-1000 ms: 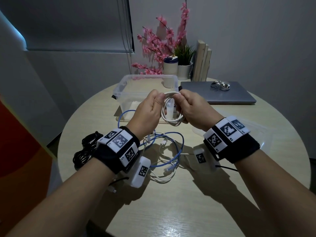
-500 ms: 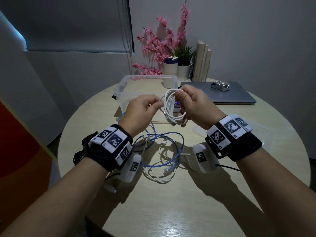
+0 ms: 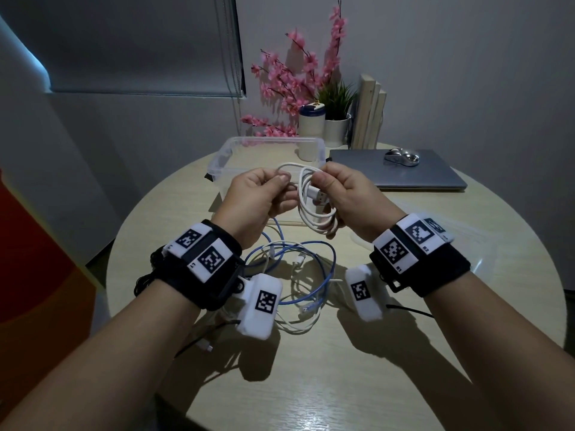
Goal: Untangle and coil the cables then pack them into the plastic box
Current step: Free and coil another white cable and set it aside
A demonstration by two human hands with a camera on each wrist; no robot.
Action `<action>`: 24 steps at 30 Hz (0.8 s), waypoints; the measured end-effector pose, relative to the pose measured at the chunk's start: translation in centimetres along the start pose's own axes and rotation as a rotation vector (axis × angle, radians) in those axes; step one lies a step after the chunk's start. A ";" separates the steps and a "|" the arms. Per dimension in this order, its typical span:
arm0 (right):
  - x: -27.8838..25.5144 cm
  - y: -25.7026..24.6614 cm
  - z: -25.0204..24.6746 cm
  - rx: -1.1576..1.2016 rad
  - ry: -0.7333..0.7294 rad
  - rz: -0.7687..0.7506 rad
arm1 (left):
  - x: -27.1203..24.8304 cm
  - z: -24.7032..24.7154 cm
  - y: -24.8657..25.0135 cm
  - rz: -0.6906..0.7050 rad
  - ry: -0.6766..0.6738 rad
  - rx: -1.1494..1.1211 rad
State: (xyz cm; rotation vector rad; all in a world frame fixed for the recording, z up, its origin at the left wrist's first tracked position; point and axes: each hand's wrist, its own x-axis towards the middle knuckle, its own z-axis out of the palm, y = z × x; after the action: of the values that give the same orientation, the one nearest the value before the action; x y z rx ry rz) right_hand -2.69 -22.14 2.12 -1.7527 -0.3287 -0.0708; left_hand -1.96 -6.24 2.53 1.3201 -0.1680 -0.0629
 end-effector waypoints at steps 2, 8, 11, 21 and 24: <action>0.0 -0.2 -0.1 0.043 -0.004 0.013 | -0.3 0.1 -0.1 -0.058 -0.069 -0.013; 0.3 0.5 -0.4 -0.069 0.126 -0.078 | -1.0 0.7 -0.1 -0.187 -0.213 -0.097; 0.5 0.9 -0.4 -0.146 0.202 -0.129 | -1.1 1.3 -0.2 -0.187 -0.231 -0.145; 0.9 1.3 -0.7 -0.227 0.248 -0.189 | -1.5 1.9 -0.7 -0.314 -0.271 0.054; 0.8 1.2 -0.9 -0.212 0.230 -0.177 | -1.5 1.5 -0.7 -0.348 -0.307 0.085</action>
State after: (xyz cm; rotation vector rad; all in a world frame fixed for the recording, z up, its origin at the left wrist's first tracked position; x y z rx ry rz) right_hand -1.46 -23.03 1.33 -1.8986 -0.3152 -0.4449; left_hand -3.66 -7.66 2.11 1.4083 -0.2003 -0.5606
